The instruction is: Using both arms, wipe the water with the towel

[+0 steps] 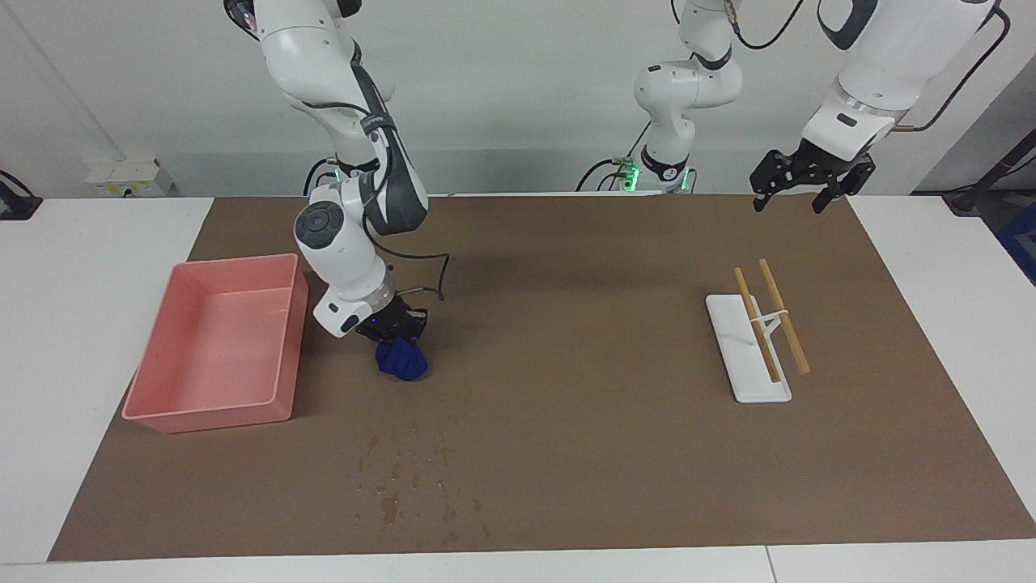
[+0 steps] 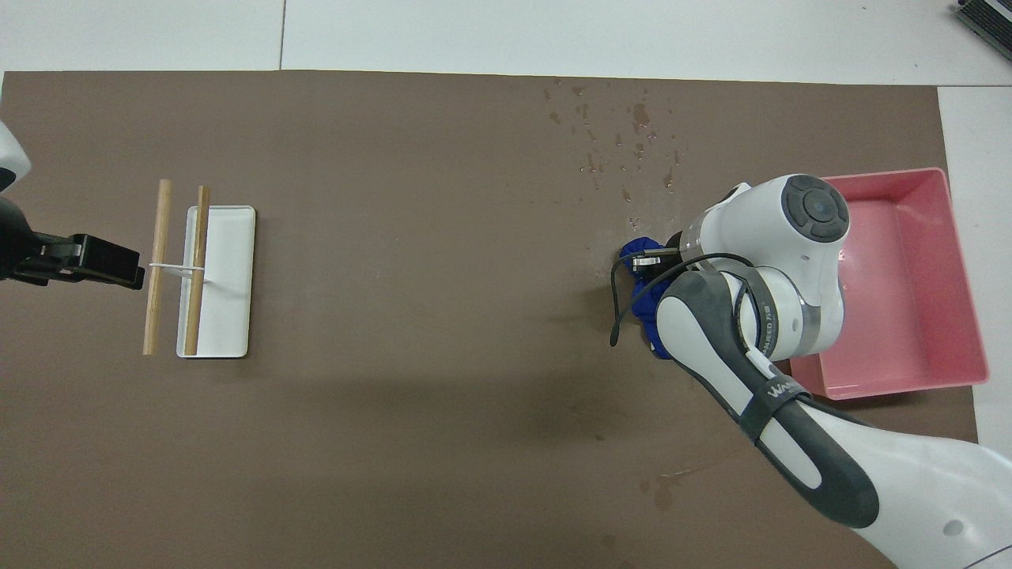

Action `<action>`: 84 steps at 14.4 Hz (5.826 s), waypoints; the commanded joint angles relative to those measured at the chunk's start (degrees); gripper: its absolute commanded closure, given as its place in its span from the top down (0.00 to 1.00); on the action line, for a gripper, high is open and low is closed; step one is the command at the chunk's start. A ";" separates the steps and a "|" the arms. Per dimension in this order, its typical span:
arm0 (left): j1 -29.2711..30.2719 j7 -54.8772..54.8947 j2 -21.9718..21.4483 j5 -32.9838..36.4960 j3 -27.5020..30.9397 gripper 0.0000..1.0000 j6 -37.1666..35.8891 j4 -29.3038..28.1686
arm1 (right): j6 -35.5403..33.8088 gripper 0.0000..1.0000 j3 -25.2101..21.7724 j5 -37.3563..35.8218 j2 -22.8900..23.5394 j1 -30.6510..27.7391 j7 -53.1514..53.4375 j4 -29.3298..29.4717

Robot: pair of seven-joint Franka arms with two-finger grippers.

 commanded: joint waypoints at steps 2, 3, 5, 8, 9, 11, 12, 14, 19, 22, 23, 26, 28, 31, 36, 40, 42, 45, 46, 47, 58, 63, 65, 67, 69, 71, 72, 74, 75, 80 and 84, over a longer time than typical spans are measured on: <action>0.58 0.71 -1.64 0.96 -0.44 1.00 -0.14 -1.64 | -0.06 0.00 0.26 -0.87 6.72 -0.23 -2.17 8.94; 0.58 0.71 -1.64 0.96 -0.53 1.00 -0.14 -1.64 | -0.42 0.00 0.26 -0.96 8.39 -0.23 -2.79 11.40; 0.58 0.71 -1.64 0.96 -0.53 1.00 -0.14 -1.72 | -0.86 0.00 0.26 -1.22 10.51 -0.23 -3.15 14.58; 0.58 0.71 -1.64 0.96 -0.53 1.00 -0.14 -1.64 | -3.92 0.00 0.26 -6.56 12.00 -0.50 -6.39 18.97; 0.58 0.71 -1.64 0.96 -0.53 1.00 -0.14 -1.64 | -4.55 0.00 0.26 -8.24 12.53 -0.67 -7.71 20.38; 0.58 0.71 -1.64 0.96 -0.53 1.00 -0.14 -1.64 | -3.94 0.00 0.26 -9.05 12.80 -1.03 -10.87 20.66; 0.58 0.71 -1.64 0.96 -0.53 1.00 -0.14 -1.64 | -3.94 0.00 0.26 -9.22 12.89 -0.85 -11.41 20.66; 0.58 0.71 -1.64 0.96 -0.53 1.00 -0.14 -1.64 | -4.63 0.00 0.26 -11.41 12.80 -0.94 -12.37 21.35; 0.58 0.71 -1.64 0.96 -0.53 1.00 -0.14 -1.64 | -15.33 0.00 0.17 -10.72 9.03 -2.69 -12.38 24.00; 0.58 0.71 -1.64 0.96 -0.53 1.00 -0.14 -1.64 | -23.25 0.00 0.09 -10.63 4.38 -3.05 -12.29 24.00; 0.58 0.71 -1.64 0.96 -0.53 1.00 -0.14 -1.64 | -26.14 0.00 -0.17 -10.72 2.71 -3.13 -12.29 24.00; 0.58 0.71 -1.64 0.96 -0.53 1.00 -0.14 -1.64 | -34.58 0.00 -0.18 -10.98 -3.53 -6.29 -12.47 24.00; 0.58 0.71 -1.64 0.96 -0.53 1.00 -0.14 -1.64 | -39.86 0.00 -0.27 -10.98 -8.80 -9.45 -14.91 24.00; 0.58 0.71 -1.64 0.96 -0.53 1.00 -0.14 -1.64 | -45.84 0.00 -0.44 -11.51 -12.94 -15.33 -24.48 24.00; 0.58 0.71 -1.64 0.96 -0.53 1.00 -0.14 -1.64 | -41.58 0.00 -0.44 -13.00 -14.70 -23.61 -39.25 20.50; 0.58 0.71 -1.64 0.96 -0.53 1.00 -0.14 -1.64 | -22.17 0.00 -0.44 -13.44 -20.15 -24.58 -40.77 2.59; 0.58 0.71 -1.64 0.96 -0.53 1.00 -0.14 -1.64 | -19.24 0.00 -0.35 -13.35 -19.55 -24.14 -39.54 -0.25; 0.58 0.71 -1.64 0.96 -0.44 1.00 -0.14 -1.64 | -15.72 0.14 -0.35 -13.35 -16.82 -25.02 -40.59 -0.70; 0.58 0.71 -1.64 0.96 -0.53 1.00 -0.14 -1.64 | -15.71 0.48 -0.35 -13.35 -16.73 -25.02 -40.59 -0.61; 0.58 0.71 -1.64 0.96 -0.53 1.00 -0.14 -1.64 | -15.71 0.90 -0.35 -13.35 -16.73 -24.93 -40.59 -0.61; 0.58 0.71 -1.64 0.96 -0.53 1.00 -0.14 -1.64 | -35.46 1.00 0.44 -9.23 -18.48 -23.09 -36.30 16.68; 0.58 0.71 -1.64 0.96 -0.44 1.00 -0.14 -1.64 | -43.82 1.00 4.64 -9.22 -25.33 -23.09 -33.74 18.02; 0.58 0.71 -1.64 0.96 -0.53 1.00 -0.14 -1.64 | -45.33 1.00 6.67 -9.22 -26.39 -23.00 -31.21 17.85; 0.58 0.71 -1.64 0.96 -0.53 1.00 -0.14 -1.64 | -43.85 1.00 7.55 -9.05 -26.49 -23.00 -25.32 17.32; 0.58 0.71 -1.64 0.88 -0.53 1.00 -0.14 -1.64 | -45.06 1.00 7.91 -8.78 -26.58 -23.00 -24.95 17.49; 0.58 0.71 -1.64 0.96 -0.53 1.00 -0.14 -1.64 | -45.07 1.00 7.82 -8.70 -26.58 -23.09 -24.42 17.32; 0.58 0.71 -1.64 0.96 -0.53 1.00 -0.14 -1.64 | -44.63 1.00 7.82 -8.78 -26.66 -23.09 -24.25 17.06; 0.58 0.71 -1.64 0.88 -0.53 1.00 -0.14 -1.64 | -43.49 1.00 7.91 -8.70 -26.49 -23.09 -22.50 16.71; 0.58 0.71 -1.64 0.96 -0.53 1.00 -0.14 -1.64 | -42.88 1.00 7.91 -8.70 -26.57 -23.09 -21.96 16.01; 0.58 0.71 -1.64 0.88 -0.53 1.00 -0.14 -1.64 | -40.85 1.00 6.33 -8.87 -25.70 -19.93 -20.82 16.61; 0.58 0.71 -1.64 0.96 -0.53 1.00 -0.14 -1.64 | -41.90 1.00 4.93 -9.84 -22.11 -17.12 -20.82 20.90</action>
